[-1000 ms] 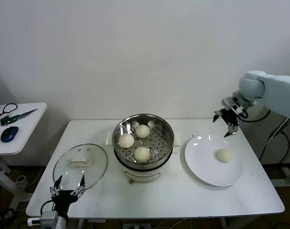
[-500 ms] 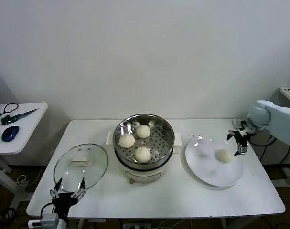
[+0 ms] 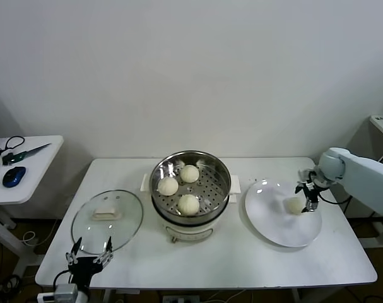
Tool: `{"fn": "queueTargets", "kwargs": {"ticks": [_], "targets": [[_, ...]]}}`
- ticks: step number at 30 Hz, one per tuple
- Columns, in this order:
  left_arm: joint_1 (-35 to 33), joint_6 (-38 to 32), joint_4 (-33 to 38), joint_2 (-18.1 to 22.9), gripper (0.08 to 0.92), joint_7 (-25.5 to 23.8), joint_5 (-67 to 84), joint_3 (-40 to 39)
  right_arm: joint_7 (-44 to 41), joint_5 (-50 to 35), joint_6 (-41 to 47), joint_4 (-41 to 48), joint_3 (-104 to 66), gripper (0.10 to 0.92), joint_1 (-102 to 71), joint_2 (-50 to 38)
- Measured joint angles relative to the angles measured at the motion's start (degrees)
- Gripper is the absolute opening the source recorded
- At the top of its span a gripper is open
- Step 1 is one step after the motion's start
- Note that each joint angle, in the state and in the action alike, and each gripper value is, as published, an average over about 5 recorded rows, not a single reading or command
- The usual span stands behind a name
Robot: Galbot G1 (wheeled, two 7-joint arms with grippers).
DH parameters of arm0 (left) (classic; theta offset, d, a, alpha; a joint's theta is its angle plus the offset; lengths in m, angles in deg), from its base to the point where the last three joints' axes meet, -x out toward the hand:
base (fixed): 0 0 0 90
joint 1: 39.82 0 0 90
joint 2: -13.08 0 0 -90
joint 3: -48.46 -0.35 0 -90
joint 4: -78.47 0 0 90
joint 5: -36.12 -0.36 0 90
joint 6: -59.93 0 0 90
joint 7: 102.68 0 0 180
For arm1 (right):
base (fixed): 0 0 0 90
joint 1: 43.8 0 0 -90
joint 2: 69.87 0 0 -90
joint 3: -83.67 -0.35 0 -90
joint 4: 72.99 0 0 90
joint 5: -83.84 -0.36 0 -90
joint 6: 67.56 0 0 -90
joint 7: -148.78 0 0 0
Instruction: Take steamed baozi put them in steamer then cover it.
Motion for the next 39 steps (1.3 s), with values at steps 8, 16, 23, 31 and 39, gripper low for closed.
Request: {"fn": "queueTargets", "kwargs": {"ticks": [8, 16, 23, 31, 39], "targets": [[-0.2, 0.0, 0.0, 0.0, 0.823, 0.0, -0.1, -0.1, 0.0, 0.7, 0.9, 1.1, -1.2, 0.711, -1.5, 0.9], [-0.1, 0.0, 0.1, 0.0, 0.823, 0.1, -0.2, -0.3, 0.2, -0.2, 2.1, 0.3, -0.4, 0.581, -0.1, 0.7], [0.1, 0.1, 0.4, -0.5, 0.823, 0.0, -0.2, -0.3, -0.2, -6.9, 4.1, -5.5, 8.0, 0.577, 10.0, 0.3], [1.0, 0.5, 0.8, -0.9, 0.823, -0.3, 0.1, -0.9, -0.4, -22.4, 8.4, -17.8, 22.1, 0.577, 33.3, 4.3], [1.4, 0.7, 1.2, -1.1, 0.823, -0.4, 0.4, -1.1, 2.0, -36.0, 13.6, -28.2, 26.3, 0.577, 46.6, 11.2]]}}
